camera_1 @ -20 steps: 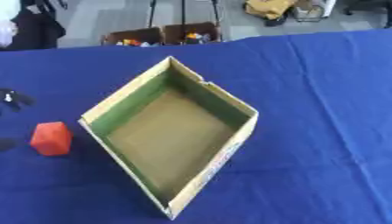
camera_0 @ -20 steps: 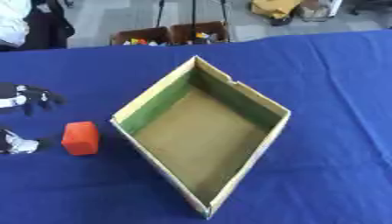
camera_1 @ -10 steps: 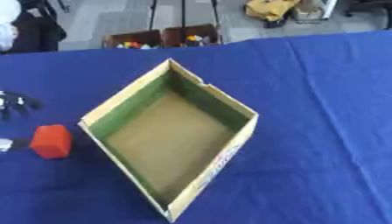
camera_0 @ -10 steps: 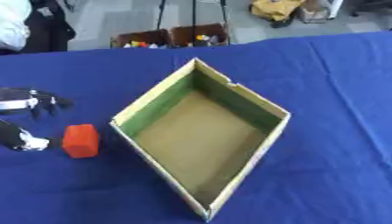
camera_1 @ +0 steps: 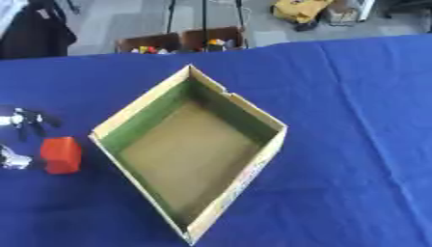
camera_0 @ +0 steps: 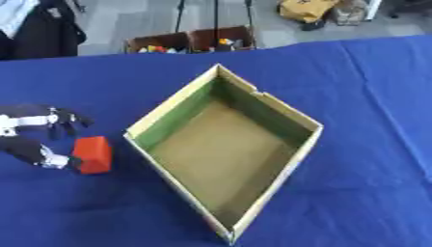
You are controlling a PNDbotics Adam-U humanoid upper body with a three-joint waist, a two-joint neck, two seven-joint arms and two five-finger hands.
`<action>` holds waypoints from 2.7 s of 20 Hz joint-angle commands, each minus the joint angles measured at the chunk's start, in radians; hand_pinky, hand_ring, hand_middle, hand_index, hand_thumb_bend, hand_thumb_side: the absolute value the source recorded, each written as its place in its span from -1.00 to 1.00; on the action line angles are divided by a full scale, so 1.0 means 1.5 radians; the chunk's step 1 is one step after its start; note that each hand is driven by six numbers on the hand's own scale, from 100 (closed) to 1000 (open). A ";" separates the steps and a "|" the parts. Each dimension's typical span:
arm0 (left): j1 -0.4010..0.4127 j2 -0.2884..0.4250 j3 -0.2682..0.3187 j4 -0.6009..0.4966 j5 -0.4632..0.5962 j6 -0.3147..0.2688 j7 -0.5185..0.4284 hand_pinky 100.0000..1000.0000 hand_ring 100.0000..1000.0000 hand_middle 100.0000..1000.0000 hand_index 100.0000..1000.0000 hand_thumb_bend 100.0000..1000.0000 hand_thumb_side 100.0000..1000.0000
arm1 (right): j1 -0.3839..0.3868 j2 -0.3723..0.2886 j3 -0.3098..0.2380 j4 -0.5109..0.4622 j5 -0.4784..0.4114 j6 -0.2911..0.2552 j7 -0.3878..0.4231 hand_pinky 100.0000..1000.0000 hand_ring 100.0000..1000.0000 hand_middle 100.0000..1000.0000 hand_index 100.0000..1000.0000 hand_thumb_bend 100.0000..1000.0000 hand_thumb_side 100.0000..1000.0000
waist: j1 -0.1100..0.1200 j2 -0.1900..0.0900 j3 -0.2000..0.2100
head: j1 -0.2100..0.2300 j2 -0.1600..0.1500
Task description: Pick up objects on the table and place them in the box.
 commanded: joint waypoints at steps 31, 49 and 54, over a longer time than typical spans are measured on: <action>-0.021 -0.017 -0.027 0.059 -0.151 -0.052 0.021 -0.55 -0.08 -0.01 0.28 -1.00 0.02 | -0.006 -0.002 -0.009 -0.011 -0.004 0.012 -0.014 0.46 0.39 0.48 0.47 -1.00 -0.01 | 0.012 -0.014 -0.005 | 0.012 0.005; -0.035 -0.003 0.014 -0.016 -0.083 -0.007 0.041 -0.71 -0.18 -0.04 0.21 -1.00 -0.32 | 0.004 -0.001 -0.011 -0.011 -0.004 0.016 -0.016 0.46 0.39 0.48 0.47 -1.00 -0.01 | 0.012 -0.027 -0.001 | 0.007 0.008; -0.039 0.013 0.036 -0.052 -0.075 0.011 0.059 -0.74 -0.19 -0.06 0.19 -1.00 -0.37 | 0.006 -0.002 -0.011 -0.011 -0.004 0.016 -0.016 0.46 0.39 0.48 0.47 -1.00 -0.01 | 0.013 -0.031 0.003 | 0.001 0.010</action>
